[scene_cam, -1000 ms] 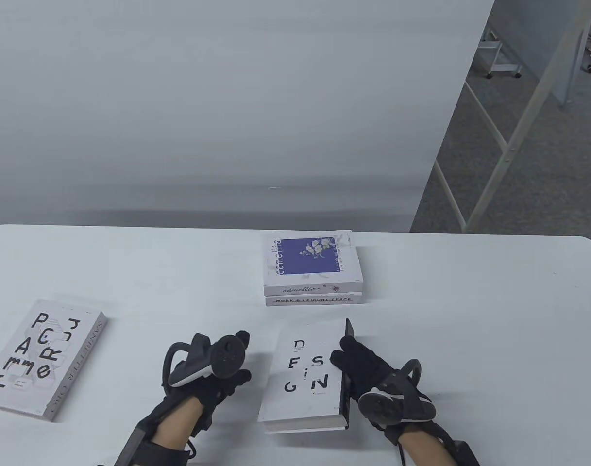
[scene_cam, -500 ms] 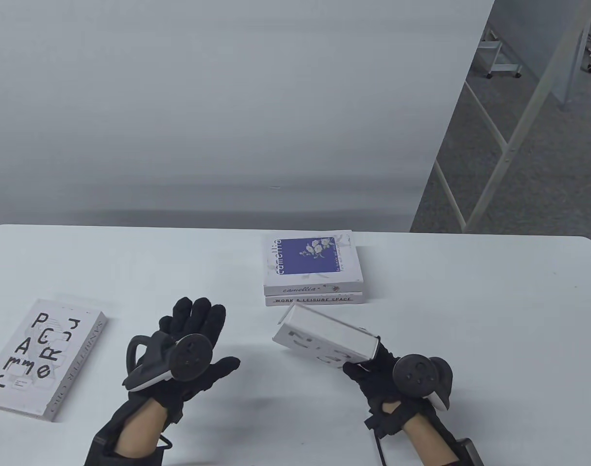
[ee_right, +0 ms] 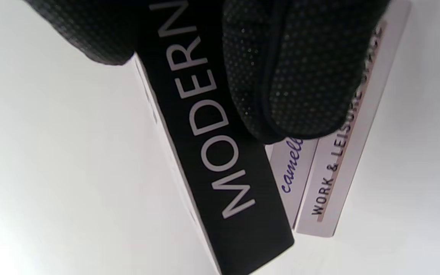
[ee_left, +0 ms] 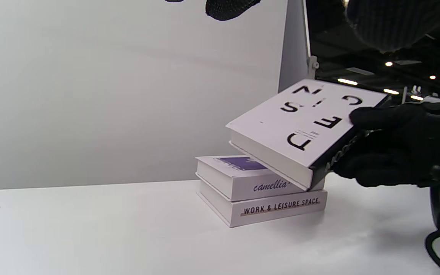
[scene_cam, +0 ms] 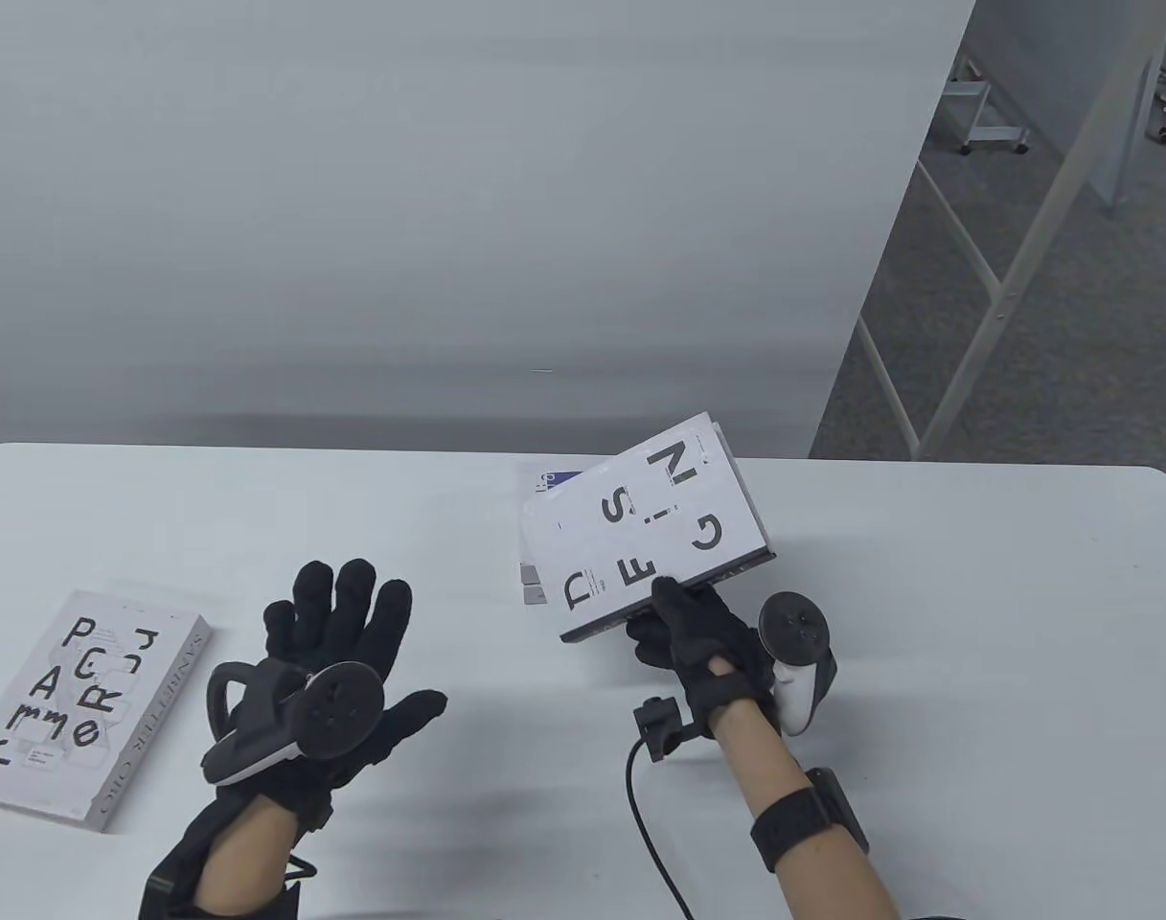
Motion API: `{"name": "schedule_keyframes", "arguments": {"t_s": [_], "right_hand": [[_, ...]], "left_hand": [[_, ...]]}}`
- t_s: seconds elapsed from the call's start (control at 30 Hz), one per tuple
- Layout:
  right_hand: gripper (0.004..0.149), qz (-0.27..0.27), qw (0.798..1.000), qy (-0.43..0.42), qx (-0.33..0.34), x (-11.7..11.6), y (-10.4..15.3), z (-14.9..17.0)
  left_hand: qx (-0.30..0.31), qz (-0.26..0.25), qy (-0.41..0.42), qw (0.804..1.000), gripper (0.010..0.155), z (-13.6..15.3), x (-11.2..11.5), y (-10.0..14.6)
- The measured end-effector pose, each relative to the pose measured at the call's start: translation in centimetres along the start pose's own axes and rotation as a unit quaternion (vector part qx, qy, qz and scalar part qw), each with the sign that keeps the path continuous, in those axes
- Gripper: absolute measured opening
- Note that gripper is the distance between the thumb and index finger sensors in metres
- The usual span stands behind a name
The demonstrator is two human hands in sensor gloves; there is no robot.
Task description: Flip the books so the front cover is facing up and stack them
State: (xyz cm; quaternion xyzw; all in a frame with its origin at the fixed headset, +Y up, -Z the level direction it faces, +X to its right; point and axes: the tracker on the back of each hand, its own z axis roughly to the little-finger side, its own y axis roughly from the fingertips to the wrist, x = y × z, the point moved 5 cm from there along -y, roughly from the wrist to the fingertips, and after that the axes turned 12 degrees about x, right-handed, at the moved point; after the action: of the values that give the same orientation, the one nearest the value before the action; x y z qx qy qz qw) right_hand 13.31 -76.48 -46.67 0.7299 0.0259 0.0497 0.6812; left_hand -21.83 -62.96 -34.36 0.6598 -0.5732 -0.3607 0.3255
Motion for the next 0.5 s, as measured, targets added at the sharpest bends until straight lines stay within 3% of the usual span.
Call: {"name": "schedule_keyframes", "arguments": {"t_s": [0.23, 0.5], "right_hand": [[0.073, 0.017, 0.994, -0.071, -0.083, -3.3, -3.3, 2.1], [0.074, 0.035, 0.988, -0.079, -0.126, -4.2, -4.7, 3.0]], "left_hand": [[0.0, -0.019, 0.004, 1.0, 0.097, 0.4, -0.8, 0.4], [-0.008, -0.019, 0.017, 1.0, 0.096, 1.1, -0.8, 0.7]]}}
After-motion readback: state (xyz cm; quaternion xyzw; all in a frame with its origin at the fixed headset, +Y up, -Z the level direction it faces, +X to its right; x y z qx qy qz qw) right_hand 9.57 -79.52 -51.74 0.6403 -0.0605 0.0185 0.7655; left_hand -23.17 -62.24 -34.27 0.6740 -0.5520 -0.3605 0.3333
